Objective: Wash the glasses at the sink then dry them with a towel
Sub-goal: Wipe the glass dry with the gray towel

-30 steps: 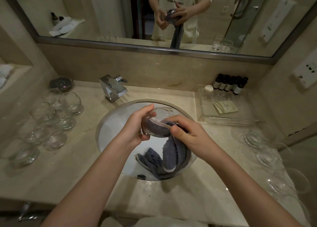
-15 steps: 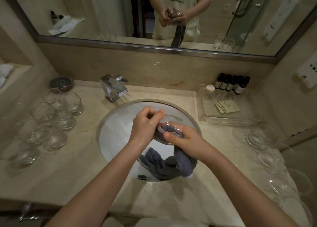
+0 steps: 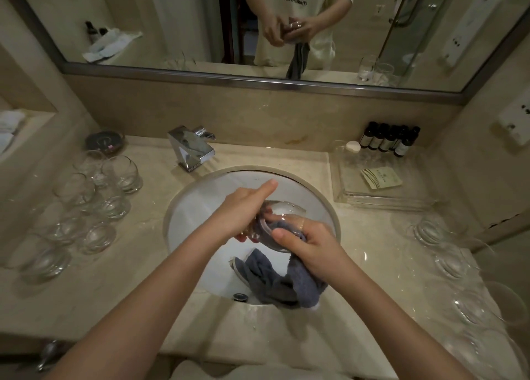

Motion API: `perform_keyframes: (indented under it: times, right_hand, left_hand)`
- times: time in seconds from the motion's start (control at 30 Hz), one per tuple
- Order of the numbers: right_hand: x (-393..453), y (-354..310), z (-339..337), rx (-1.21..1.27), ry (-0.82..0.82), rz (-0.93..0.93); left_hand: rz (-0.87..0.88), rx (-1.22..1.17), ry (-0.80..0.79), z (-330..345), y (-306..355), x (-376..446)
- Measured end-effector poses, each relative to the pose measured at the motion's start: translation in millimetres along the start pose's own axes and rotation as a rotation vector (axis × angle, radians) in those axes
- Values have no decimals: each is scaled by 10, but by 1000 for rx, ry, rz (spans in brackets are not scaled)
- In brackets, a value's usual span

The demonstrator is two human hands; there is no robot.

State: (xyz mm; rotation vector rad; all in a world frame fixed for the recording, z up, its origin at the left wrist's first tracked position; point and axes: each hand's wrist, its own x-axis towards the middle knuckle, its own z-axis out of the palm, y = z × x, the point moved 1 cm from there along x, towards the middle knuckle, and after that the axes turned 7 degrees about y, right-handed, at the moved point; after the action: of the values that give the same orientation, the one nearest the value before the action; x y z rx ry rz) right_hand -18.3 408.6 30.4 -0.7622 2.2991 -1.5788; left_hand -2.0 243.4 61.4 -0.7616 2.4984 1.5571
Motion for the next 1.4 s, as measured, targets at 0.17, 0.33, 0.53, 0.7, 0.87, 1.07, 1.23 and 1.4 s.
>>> perform_keyframes:
  times: [0.17,0.33,0.53,0.7,0.87,1.07,1.23,1.4]
  right_hand:
    - [92,-105,-80,318,-31,260]
    - [103,-174,-87,526,-86,385]
    - [86,-125,5,75,33,84]
    - [103,-338,-103,616,-84,632]
    - [44,-301,-34,696,-63,768]
    - [55,-204,137,315,124,288]
    - [130,-248,122,600,72,600]
    - [110,-255,68,737,-14,828]
  left_hand:
    - [453,18,446,184,-155,21]
    - [697,-17,479,185,-275,6]
    - [-136,-324,152,125,-101,24]
    - [733,-73,669,175,-324,-125]
    - [840,7,448,102,-361,-57]
    - [-33,-152,178,-25,-122,87]
    - [545,77,581,39,-164,-24]
    - [957,87,500,54,-343,-6]
